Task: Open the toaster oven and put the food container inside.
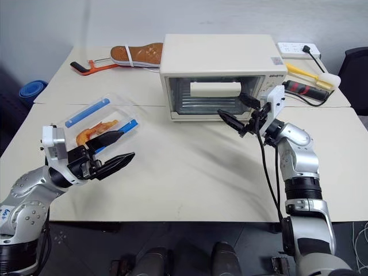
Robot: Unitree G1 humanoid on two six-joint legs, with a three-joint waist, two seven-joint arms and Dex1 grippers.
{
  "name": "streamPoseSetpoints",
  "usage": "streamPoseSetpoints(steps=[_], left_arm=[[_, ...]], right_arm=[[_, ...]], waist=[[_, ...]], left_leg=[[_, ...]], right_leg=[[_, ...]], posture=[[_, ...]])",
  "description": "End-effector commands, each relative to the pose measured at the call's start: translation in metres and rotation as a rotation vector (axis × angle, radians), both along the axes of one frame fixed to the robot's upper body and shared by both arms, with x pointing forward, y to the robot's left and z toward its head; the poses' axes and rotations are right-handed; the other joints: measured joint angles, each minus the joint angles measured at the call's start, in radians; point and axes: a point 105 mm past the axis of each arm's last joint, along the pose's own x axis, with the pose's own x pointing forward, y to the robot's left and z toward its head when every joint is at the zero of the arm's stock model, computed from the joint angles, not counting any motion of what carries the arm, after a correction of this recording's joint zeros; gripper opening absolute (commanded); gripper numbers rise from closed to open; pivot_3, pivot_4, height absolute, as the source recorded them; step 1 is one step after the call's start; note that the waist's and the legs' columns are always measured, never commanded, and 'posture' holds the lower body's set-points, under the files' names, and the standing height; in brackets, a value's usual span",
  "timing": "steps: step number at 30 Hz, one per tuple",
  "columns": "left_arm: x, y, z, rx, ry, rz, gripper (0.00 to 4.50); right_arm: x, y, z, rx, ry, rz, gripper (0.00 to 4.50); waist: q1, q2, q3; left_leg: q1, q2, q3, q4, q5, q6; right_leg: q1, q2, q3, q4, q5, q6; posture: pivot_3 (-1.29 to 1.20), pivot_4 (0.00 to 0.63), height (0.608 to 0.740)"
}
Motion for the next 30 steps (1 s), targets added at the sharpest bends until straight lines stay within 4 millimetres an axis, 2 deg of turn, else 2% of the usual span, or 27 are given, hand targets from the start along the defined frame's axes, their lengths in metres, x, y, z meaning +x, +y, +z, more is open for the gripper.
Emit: streamPoseSetpoints(steps=[1,3,6,9,13,19,21,25,30], left_arm=[[0.003,-0.001,0.005,0.017,-0.046,0.019,4.50],[0.009,0.000,0.004,0.018,-0.037,0.031,4.50],[0.031,0.000,0.006,0.031,-0.051,0.083,3.94],[0.063,-0.005,0.020,-0.017,-0.090,0.162,3.09],[0.095,-0.020,0.029,-0.006,-0.128,0.192,1.90],[0.120,-0.053,0.037,0.013,-0.166,0.133,0.08],[0.123,-0.066,0.037,0.030,-0.184,0.095,0.03],[0.126,-0.078,0.036,0.021,-0.196,0.059,0.03],[0.116,-0.105,0.027,0.034,-0.202,-0.067,0.03]], right_arm=[[-0.015,0.006,0.006,-0.057,-0.084,0.057,4.48],[-0.023,0.003,-0.007,-0.110,-0.083,0.063,4.48],[-0.034,-0.003,-0.033,-0.196,-0.060,0.061,4.50],[-0.034,-0.006,-0.036,-0.208,-0.071,0.034,4.50],[-0.032,-0.006,-0.034,-0.203,-0.094,0.017,4.50],[-0.029,-0.003,-0.031,-0.214,-0.114,0.017,4.50],[-0.029,-0.004,-0.030,-0.216,-0.120,0.008,4.50],[-0.033,-0.008,-0.030,-0.220,-0.122,-0.009,4.50],[-0.047,-0.034,-0.048,-0.248,-0.100,-0.109,4.50]], waist=[[0.000,0.000,0.000],[0.000,0.000,0.000],[0.008,0.000,0.000],[0.012,0.000,0.000],[0.009,-0.001,0.000],[0.006,-0.001,0.001],[0.007,-0.001,0.001],[0.007,-0.001,0.001],[0.016,-0.002,0.001]], left_leg=[[0.000,0.000,0.000,0.000,0.000,0.000],[0.000,0.000,0.000,0.000,0.000,0.000],[0.000,0.000,0.000,0.000,0.000,0.000],[0.000,-0.001,0.000,0.003,0.000,0.000],[-0.001,-0.001,0.000,0.005,0.000,0.000],[-0.001,-0.001,0.000,0.002,0.000,0.000],[-0.001,-0.001,0.000,0.003,0.000,0.000],[-0.002,-0.001,0.000,0.003,0.000,0.000],[-0.003,-0.001,-0.001,0.004,0.000,0.000]], right_leg=[[0.000,0.000,0.000,0.000,0.000,0.000],[0.000,0.000,0.000,0.000,0.000,0.000],[0.000,0.000,0.000,0.000,0.000,0.000],[0.001,0.000,0.000,0.001,0.000,0.001],[0.000,0.000,0.000,0.002,0.001,0.001],[0.000,0.000,-0.002,0.000,0.000,0.001],[0.000,0.000,-0.002,0.000,0.001,0.001],[0.000,0.000,-0.002,0.000,0.001,0.001],[0.000,0.000,-0.003,0.000,0.001,0.001]], posture=[[0.00,0.150,0.740],[0.00,0.150,0.740],[0.00,0.150,0.740],[0.00,0.150,0.740],[0.00,0.150,0.740],[0.00,0.150,0.740],[0.00,0.150,0.740],[0.00,0.150,0.740],[0.00,0.150,0.740]])
